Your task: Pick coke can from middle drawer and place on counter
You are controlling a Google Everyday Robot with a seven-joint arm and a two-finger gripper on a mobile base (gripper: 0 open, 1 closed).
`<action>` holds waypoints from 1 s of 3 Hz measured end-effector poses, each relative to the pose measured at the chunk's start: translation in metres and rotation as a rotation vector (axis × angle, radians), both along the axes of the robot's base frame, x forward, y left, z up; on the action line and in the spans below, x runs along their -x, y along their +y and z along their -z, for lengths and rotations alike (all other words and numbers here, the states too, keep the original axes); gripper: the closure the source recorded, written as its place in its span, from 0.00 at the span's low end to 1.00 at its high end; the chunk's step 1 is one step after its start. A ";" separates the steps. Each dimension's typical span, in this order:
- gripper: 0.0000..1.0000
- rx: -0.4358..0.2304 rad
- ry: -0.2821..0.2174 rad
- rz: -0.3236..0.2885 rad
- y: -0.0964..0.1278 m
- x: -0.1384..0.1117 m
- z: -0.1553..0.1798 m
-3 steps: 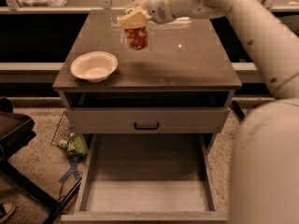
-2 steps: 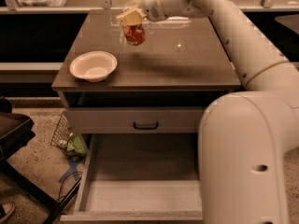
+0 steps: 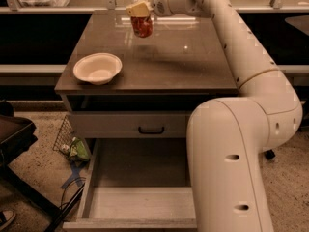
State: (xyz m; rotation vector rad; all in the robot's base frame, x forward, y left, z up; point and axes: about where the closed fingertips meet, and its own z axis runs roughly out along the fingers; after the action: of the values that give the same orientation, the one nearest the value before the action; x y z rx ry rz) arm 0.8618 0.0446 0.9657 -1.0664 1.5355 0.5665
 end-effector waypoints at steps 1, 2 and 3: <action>1.00 -0.036 0.050 0.028 -0.007 -0.016 0.017; 1.00 -0.057 0.108 0.042 -0.009 -0.028 0.042; 0.85 -0.059 0.113 0.041 -0.007 -0.030 0.046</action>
Offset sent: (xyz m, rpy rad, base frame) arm 0.0718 -0.0277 -0.0553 0.0815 0.1698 -0.0656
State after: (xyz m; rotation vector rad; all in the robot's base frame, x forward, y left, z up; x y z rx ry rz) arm 0.8917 0.0376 0.9197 -0.9699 1.6255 0.6491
